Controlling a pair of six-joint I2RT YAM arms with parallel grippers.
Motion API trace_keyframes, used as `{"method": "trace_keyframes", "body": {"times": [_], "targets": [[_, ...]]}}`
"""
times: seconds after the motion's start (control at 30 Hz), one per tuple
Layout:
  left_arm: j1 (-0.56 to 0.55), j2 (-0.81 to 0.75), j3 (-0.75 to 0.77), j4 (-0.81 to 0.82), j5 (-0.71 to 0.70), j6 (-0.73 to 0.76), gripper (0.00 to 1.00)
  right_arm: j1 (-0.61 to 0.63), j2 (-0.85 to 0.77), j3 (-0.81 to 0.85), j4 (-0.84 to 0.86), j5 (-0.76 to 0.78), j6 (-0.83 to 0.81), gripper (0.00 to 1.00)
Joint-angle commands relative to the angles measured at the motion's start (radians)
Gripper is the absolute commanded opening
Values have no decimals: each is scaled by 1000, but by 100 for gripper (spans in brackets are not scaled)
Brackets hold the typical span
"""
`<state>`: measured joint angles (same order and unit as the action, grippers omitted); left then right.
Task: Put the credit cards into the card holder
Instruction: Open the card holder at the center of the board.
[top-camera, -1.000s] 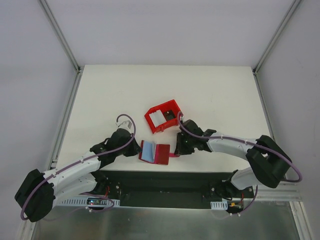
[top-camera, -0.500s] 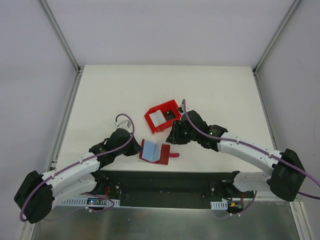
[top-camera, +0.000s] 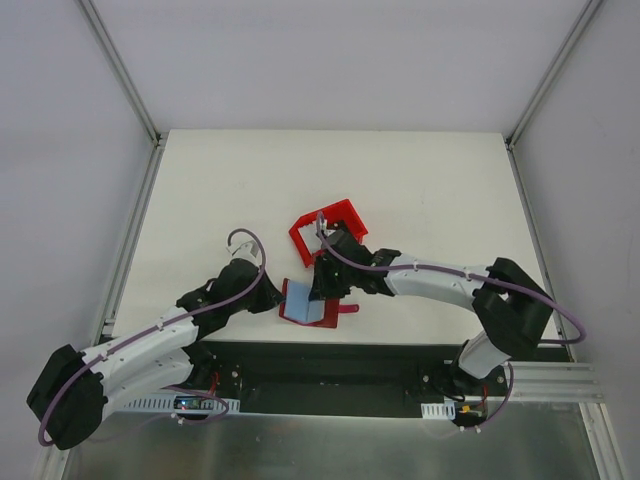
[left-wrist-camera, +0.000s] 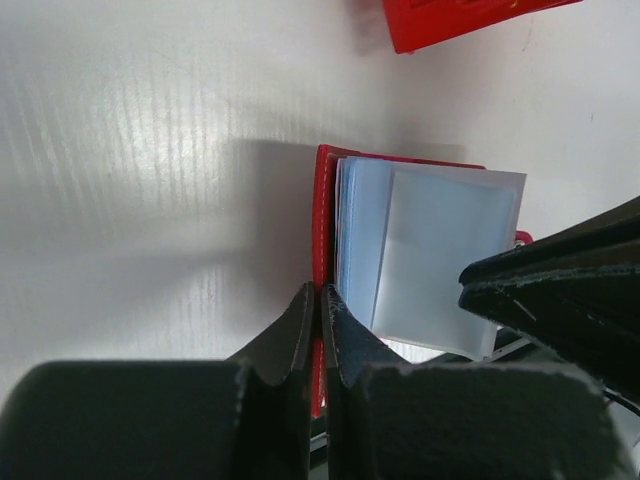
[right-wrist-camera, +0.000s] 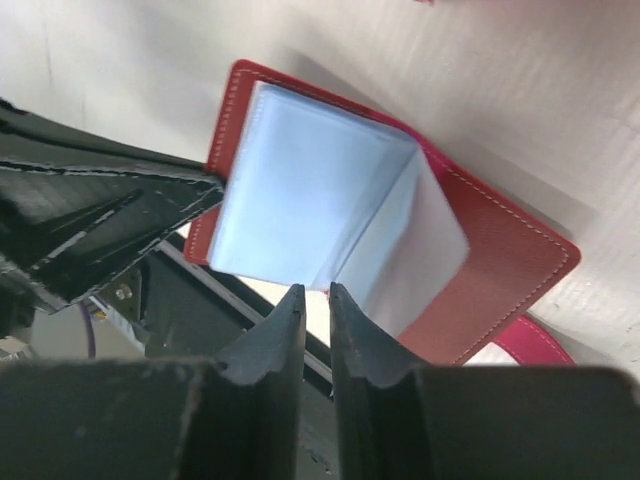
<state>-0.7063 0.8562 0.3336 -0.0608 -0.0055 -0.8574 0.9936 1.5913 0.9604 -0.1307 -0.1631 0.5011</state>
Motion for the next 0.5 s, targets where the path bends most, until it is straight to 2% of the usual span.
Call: {"method": "trace_keyframes", "body": {"times": [0.0, 0.2, 0.47], "targets": [[1, -23, -48, 21, -34, -74, 0, -26, 10, -46, -24, 51, 10, 17], [1, -3, -125, 111, -44, -150, 0, -67, 55, -112, -26, 71, 2, 14], [1, -12, -223, 193, -56, -239, 0, -81, 102, -101, -70, 111, -19, 13]]}}
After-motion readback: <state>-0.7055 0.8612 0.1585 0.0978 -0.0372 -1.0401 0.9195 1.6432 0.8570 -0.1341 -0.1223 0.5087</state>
